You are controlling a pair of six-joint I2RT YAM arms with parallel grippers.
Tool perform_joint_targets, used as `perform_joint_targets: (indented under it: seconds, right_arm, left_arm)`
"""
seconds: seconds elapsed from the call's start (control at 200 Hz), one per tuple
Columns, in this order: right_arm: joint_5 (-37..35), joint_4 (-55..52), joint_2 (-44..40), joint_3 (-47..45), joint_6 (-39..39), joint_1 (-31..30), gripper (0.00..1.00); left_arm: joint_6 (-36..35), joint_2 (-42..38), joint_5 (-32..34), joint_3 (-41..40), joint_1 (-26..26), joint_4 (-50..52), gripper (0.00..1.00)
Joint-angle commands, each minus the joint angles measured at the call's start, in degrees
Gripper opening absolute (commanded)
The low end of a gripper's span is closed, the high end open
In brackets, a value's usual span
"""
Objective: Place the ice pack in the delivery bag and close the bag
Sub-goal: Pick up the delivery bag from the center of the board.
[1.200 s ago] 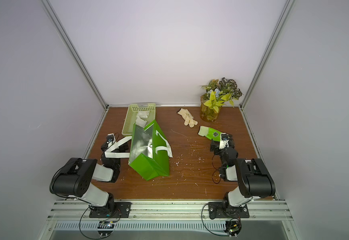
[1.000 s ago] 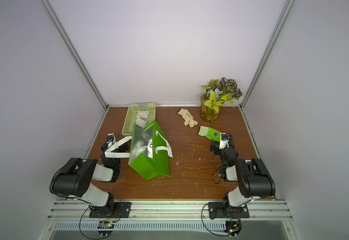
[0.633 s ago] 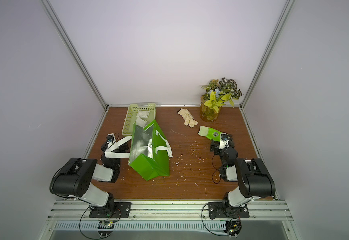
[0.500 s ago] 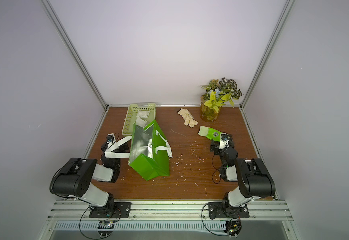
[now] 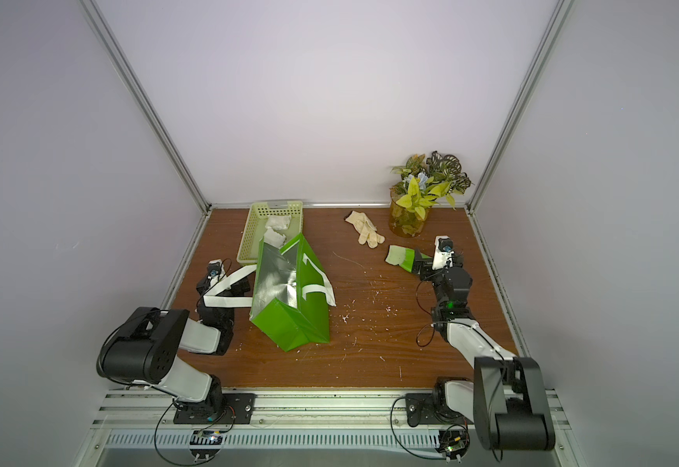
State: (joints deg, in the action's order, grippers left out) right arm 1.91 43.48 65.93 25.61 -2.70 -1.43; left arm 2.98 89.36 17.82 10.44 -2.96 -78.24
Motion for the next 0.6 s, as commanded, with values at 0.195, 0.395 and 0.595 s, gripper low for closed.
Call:
perform_joint_targets:
  seconds: [0.195,0.395,0.595]
  right_arm:
    - [7.1,-35.4,-5.0,20.7,-11.4,-11.8,0.95]
    - [6.7,-46.8,3.8,35.5,-16.5,-24.8,0.90]
    - [7.7,-55.4,13.9,51.7,-18.5,-34.5,0.87]
  left_arm:
    - [-0.5,0.1,-0.2,-0.1,-0.4,-1.1,0.99]
    - [-0.5,0.1,-0.2,-0.1,-0.4,-1.1,0.99]
    - [-0.5,0.1,-0.2,-0.1,-0.4,-1.1,0.99]
